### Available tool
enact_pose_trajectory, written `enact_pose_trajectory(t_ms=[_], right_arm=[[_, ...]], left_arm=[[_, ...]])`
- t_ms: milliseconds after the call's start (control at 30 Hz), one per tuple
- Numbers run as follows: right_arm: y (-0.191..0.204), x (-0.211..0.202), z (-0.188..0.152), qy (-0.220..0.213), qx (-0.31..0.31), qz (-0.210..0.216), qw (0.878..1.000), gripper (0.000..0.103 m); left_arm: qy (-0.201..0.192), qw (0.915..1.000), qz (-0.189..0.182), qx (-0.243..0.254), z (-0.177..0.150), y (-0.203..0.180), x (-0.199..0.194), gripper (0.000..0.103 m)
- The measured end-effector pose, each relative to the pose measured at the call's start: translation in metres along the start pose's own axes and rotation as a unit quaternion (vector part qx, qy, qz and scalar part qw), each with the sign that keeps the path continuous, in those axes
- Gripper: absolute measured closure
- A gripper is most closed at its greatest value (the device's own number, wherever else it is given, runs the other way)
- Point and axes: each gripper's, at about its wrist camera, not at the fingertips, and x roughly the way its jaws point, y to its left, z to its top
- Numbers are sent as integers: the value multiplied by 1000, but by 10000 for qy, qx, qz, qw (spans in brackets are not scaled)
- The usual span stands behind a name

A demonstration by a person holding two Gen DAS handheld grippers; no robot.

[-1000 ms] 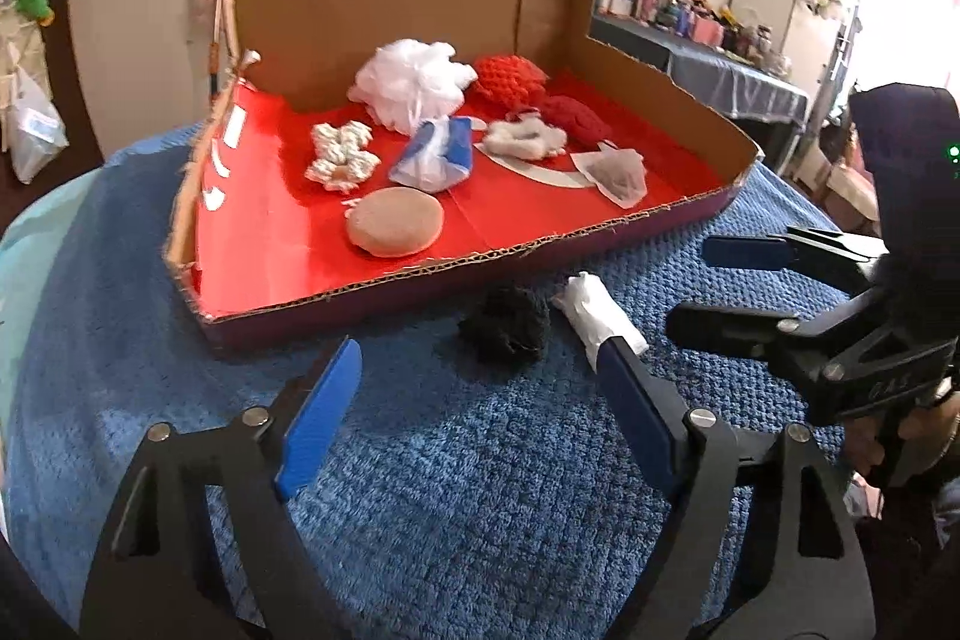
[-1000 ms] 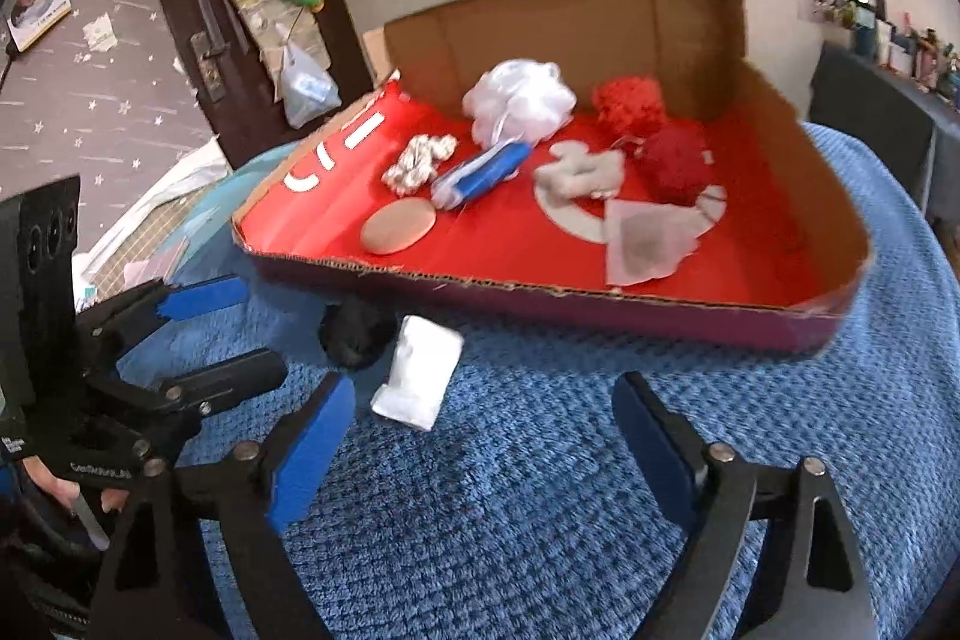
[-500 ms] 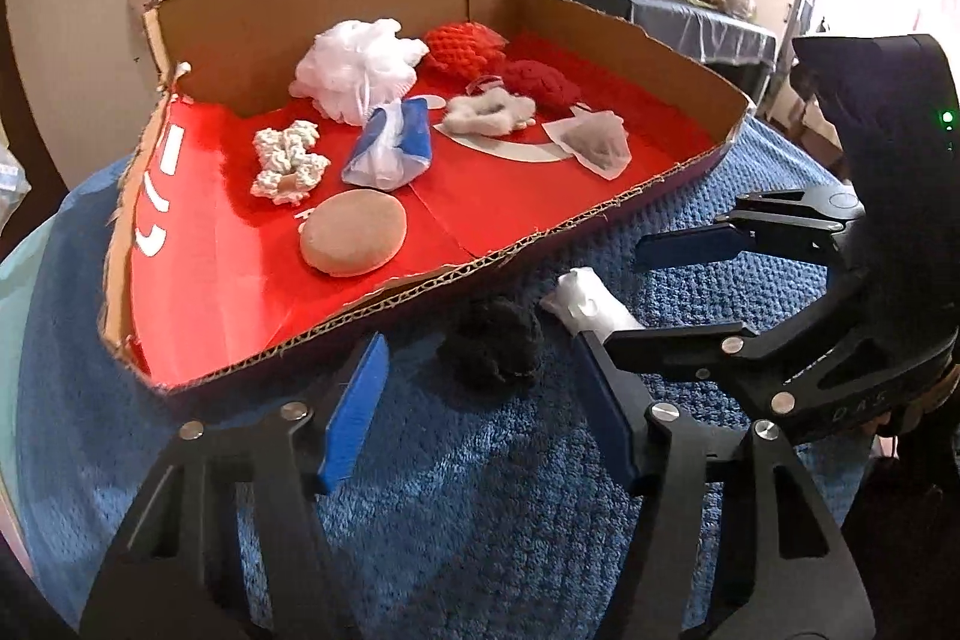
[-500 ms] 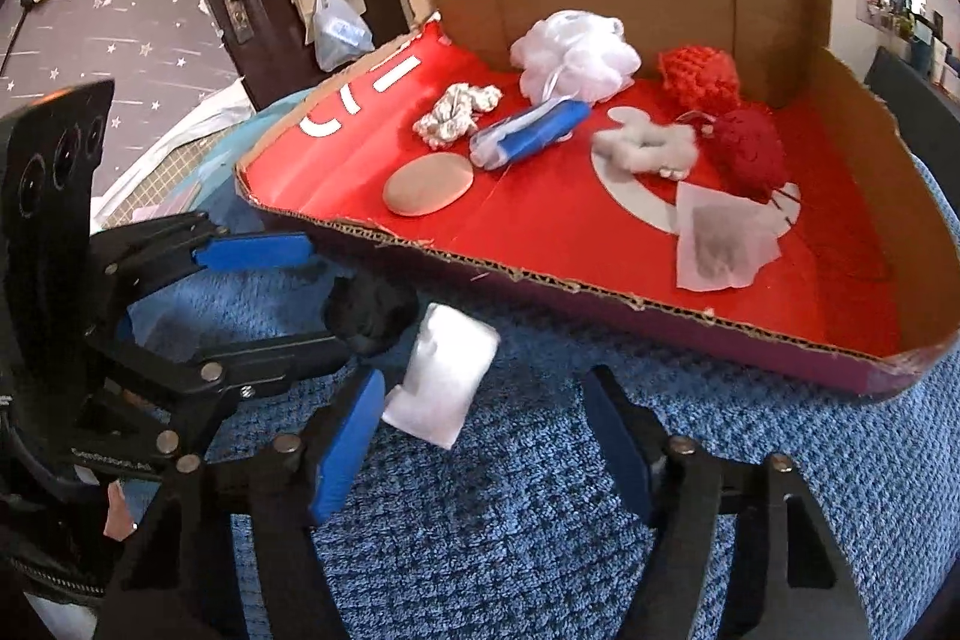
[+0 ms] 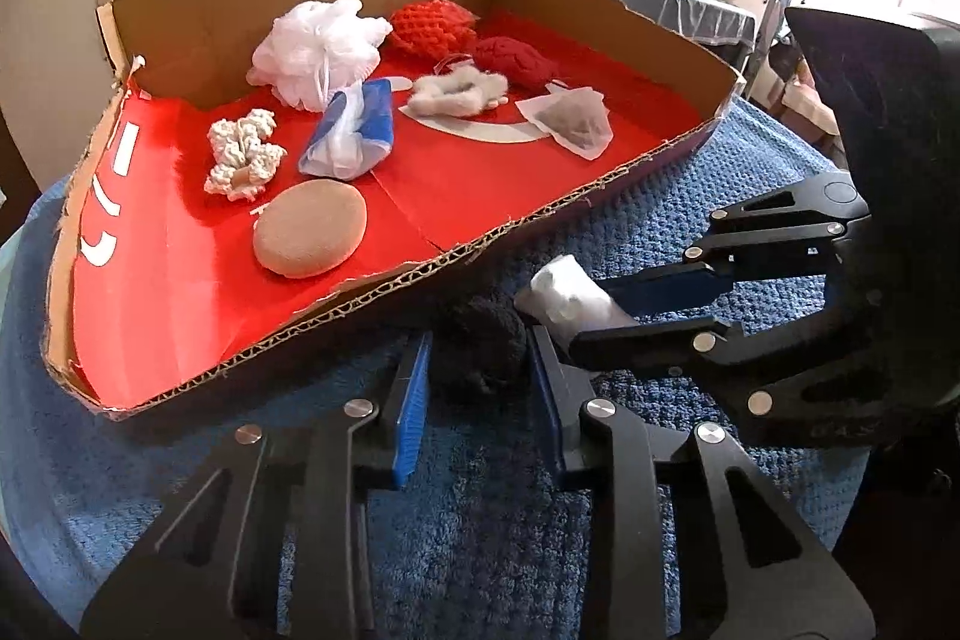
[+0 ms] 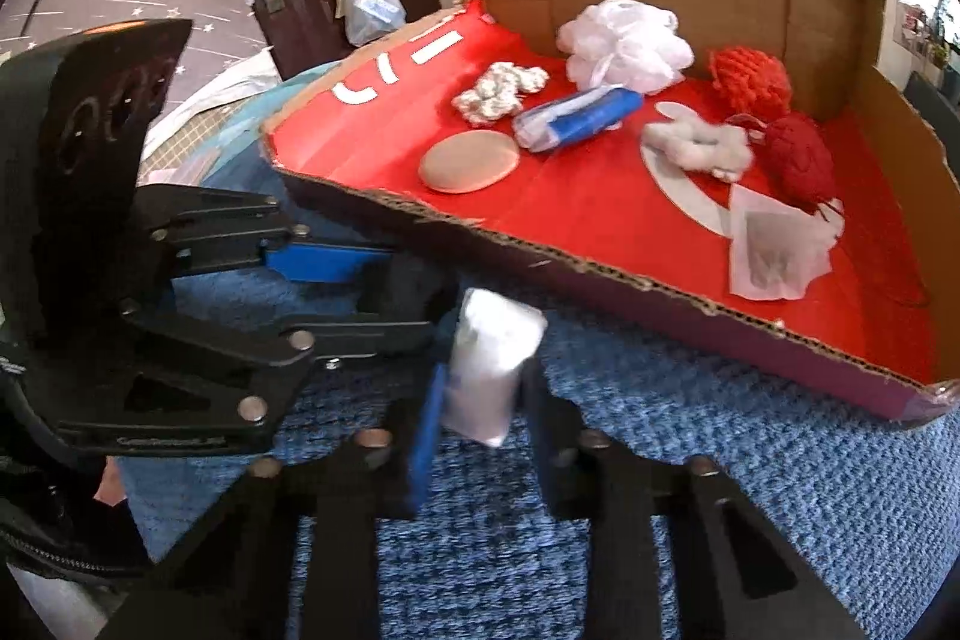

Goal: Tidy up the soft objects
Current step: 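Grasp the black fuzzy ball with the left tool while the right tool grasps the white cloth, then carry the black ball and white cloth into the box with both tools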

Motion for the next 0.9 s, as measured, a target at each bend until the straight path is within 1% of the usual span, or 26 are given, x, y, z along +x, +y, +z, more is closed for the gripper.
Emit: enact_pose_trajectory(t_ms=[100, 500, 733, 900], right_arm=[[2, -5, -1, -69, -36, -13, 10000, 84], [-2, -55, 2, -678, 145, -153, 9975, 85], [-9, -70, 1, -788, 240, -265, 9962, 85], [-12, -70, 0, -779, 292, -265, 9962, 85]], left_arm=[[-56, 10000, 34, -29, 0, -1, -5, 74], [-498, 9986, 45, -175, 5, -10, -33, 74], [-655, 9976, 81, -201, 8, -12, -43, 74], [-685, 9974, 117, -183, 9, -14, -46, 74]])
